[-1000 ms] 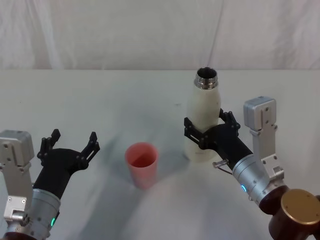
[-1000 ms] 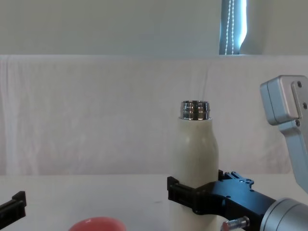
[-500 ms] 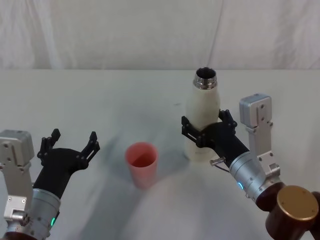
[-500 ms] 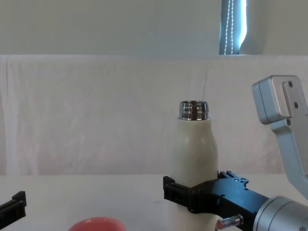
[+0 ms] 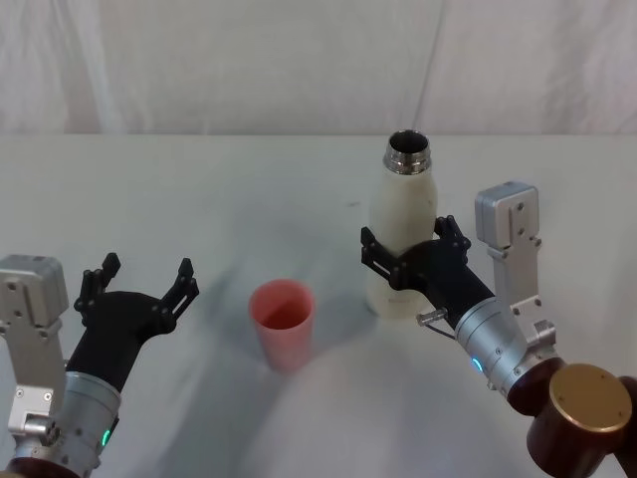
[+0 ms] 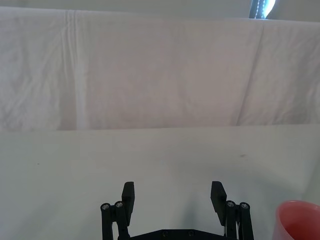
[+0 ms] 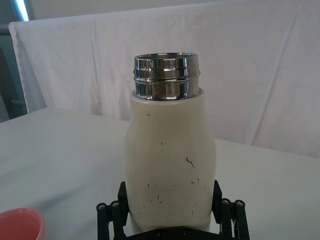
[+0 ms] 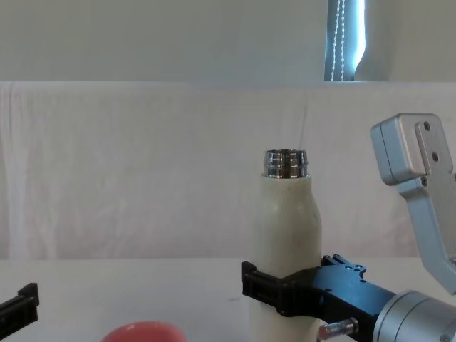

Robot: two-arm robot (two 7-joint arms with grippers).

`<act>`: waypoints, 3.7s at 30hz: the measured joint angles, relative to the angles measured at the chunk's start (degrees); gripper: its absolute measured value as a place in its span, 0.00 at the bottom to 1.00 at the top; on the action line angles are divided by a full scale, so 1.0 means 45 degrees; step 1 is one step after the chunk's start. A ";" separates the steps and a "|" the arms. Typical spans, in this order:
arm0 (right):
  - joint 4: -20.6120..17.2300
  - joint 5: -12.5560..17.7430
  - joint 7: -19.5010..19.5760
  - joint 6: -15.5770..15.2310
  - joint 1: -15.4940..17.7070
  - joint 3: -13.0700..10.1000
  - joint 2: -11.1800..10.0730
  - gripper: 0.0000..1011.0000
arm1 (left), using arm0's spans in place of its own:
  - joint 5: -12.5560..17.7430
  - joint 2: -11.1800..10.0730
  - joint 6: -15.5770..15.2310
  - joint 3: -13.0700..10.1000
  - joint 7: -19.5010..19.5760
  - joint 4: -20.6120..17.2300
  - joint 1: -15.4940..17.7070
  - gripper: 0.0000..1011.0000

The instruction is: Grasp the thermos with one hand and pour water into the cup lid.

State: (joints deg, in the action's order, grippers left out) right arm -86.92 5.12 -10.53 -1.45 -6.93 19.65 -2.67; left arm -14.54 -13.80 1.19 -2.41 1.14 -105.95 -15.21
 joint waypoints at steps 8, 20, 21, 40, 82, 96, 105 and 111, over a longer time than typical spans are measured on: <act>-0.0362 -0.0030 0.0074 -0.0237 0.0046 -0.0008 -0.0028 0.95 | 0.0000 0.0000 0.0000 0.0000 0.0000 0.0000 0.0000 0.99; -0.1610 -0.0012 0.0093 -0.0602 0.0350 -0.0069 -0.0231 0.95 | 0.0000 0.0000 0.0000 0.0000 0.0000 0.0000 0.0000 0.99; -0.1684 0.0000 0.0094 -0.0607 0.0371 -0.0077 -0.0244 0.95 | 0.0000 0.0000 0.0000 0.0000 0.0000 0.0000 0.0000 0.99; -0.1833 0.0038 0.0087 -0.0626 0.0428 -0.0095 -0.0289 0.95 | 0.0000 0.0000 0.0000 0.0000 0.0000 0.0000 0.0000 0.99; -0.2130 -0.1714 0.0726 -0.0203 0.0609 0.0328 -0.0750 0.95 | 0.0000 -0.0001 0.0000 0.0000 0.0000 0.0000 0.0000 0.99; -0.2362 -0.4872 0.1596 0.0486 0.0862 0.0820 -0.1309 0.95 | 0.0001 0.0000 0.0000 0.0000 0.0000 0.0000 0.0000 0.99; -0.2262 -0.7107 0.2091 0.0700 0.0859 0.1342 -0.1708 0.95 | 0.0001 0.0000 0.0000 0.0000 0.0001 0.0000 0.0000 0.99; -0.2126 -0.8188 0.2096 0.0819 0.0797 0.1605 -0.1908 0.95 | 0.0001 -0.0001 0.0000 0.0001 0.0000 0.0000 0.0000 0.99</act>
State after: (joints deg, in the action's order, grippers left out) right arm -96.49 -31.72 -1.10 2.24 -3.34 26.87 -11.25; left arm -14.54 -13.81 1.19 -2.41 1.14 -105.95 -15.21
